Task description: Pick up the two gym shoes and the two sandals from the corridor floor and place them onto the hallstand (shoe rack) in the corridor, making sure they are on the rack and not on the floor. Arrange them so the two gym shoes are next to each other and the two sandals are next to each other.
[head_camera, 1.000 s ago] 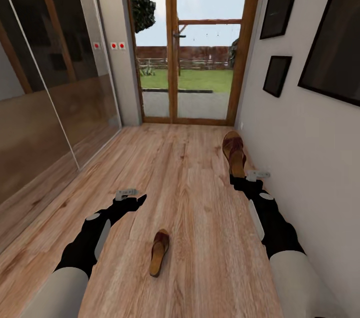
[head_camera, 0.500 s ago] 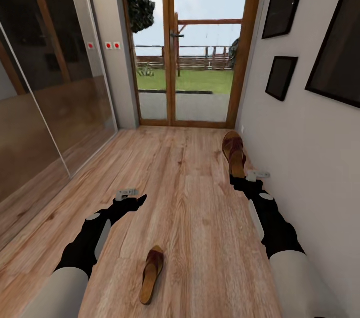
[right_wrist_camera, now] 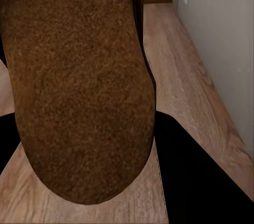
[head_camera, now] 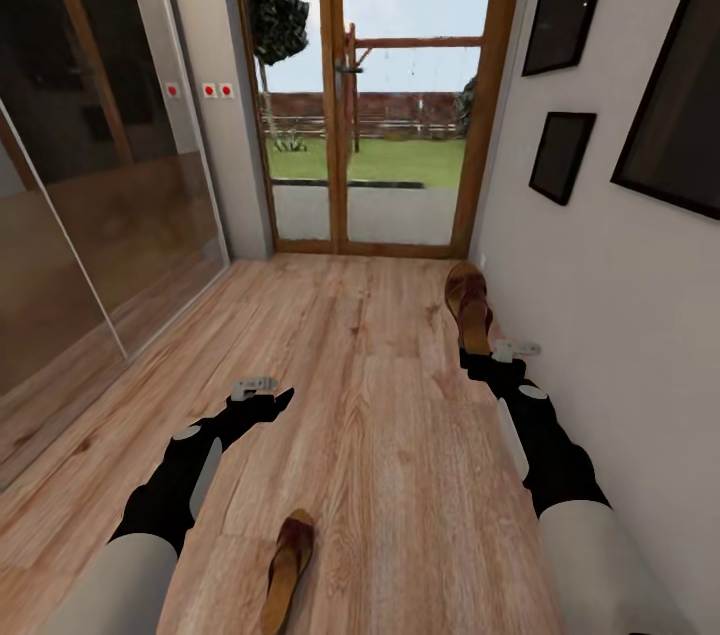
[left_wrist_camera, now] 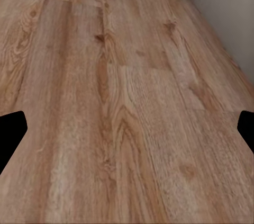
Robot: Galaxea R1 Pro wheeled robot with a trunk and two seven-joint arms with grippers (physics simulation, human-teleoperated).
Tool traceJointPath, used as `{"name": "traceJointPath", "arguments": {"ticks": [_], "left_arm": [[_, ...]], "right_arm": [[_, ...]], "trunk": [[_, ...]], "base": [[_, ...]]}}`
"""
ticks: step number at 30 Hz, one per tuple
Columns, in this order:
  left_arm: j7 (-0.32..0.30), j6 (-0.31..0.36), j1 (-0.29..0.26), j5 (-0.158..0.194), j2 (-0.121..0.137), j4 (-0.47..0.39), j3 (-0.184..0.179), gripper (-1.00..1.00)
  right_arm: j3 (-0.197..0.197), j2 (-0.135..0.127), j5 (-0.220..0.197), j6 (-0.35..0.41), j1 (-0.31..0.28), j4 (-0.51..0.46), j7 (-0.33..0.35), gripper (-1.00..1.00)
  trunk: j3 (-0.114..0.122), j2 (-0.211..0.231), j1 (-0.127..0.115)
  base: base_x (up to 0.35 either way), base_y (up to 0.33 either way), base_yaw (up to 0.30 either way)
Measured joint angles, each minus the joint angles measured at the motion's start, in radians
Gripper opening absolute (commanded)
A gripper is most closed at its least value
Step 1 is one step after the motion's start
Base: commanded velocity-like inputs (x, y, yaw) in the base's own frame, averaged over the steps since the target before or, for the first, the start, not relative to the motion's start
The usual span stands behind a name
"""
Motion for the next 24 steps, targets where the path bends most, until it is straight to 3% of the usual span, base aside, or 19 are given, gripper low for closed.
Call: {"name": "traceJointPath", "arguments": {"ticks": [15, 24], "left_arm": [[0.000, -0.001, 0.000, 0.000, 0.000, 0.000, 0.000, 1.00], [0.004, -0.006, 0.000, -0.003, 0.002, 0.005, 0.002, 1.00]], "right_arm": [[0.000, 0.000, 0.000, 0.000, 0.000, 0.000, 0.000, -1.00], [0.000, 0.000, 0.000, 0.000, 0.000, -0.001, 0.001, -1.00]], "trunk": [[0.000, 0.000, 0.000], [0.000, 0.000, 0.000]], "base": [[0.132, -0.051, 0.000], [0.006, -0.001, 0.000]]}}
